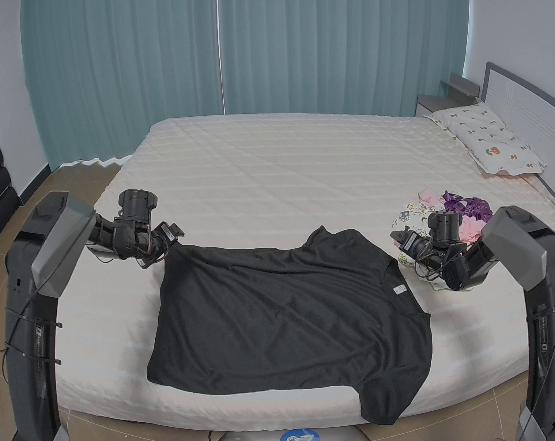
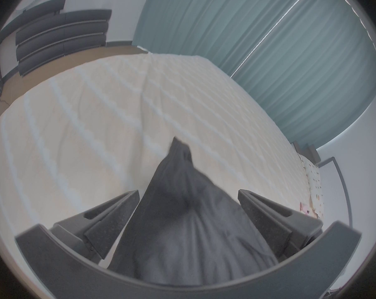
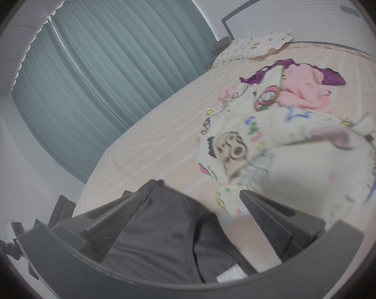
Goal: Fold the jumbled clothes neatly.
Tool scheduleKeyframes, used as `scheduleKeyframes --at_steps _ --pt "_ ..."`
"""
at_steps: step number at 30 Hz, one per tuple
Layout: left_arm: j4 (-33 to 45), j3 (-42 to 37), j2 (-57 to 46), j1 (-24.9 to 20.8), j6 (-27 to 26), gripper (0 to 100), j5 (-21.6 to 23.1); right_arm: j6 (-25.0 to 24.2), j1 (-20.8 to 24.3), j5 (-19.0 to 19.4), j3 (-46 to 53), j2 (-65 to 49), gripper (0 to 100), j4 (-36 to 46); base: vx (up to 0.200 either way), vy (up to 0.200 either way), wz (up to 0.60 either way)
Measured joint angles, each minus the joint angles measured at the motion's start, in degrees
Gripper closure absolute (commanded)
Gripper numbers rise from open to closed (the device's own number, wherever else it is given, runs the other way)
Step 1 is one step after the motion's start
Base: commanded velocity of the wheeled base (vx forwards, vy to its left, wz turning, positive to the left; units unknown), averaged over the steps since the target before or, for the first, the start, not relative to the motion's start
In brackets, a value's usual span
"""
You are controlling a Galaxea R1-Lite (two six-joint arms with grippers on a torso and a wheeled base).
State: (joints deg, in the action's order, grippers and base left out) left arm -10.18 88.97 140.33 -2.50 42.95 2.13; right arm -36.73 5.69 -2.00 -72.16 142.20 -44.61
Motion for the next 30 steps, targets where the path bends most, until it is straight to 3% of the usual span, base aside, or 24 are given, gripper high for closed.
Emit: scheduleKeyframes --at_steps 5,9,19,24,30 --pt "-3.9 -13.9 -6.7 0.5 0.4 0 3.8 -2.0 0.0 0.7 11.1 -6.5 0 -2.5 -0.200 0.000 0.00" --pt "-9.1 -24.6 -10.4 0.6 0.5 0 5.5 -3.6 0.0 1.1 18.3 -10.4 0 -4.5 0.000 0.000 0.00" --pt "-29.5 -53.0 -15.6 -0.7 0.9 0 6.5 -6.9 0.9 1.6 35.3 -17.3 0 -11.7 0.000 0.000 0.00" --pt "-41.3 -62.7 -14.9 -3.8 0.8 0 -0.1 -7.8 1.8 1.6 42.3 -19.6 0 -14.3 0.000 0.000 0.00" --pt "-45.0 -66.7 -12.3 -8.0 0.7 0 -5.8 -8.3 2.3 1.6 46.1 -21.2 0 -15.4 0.000 0.000 0.00"
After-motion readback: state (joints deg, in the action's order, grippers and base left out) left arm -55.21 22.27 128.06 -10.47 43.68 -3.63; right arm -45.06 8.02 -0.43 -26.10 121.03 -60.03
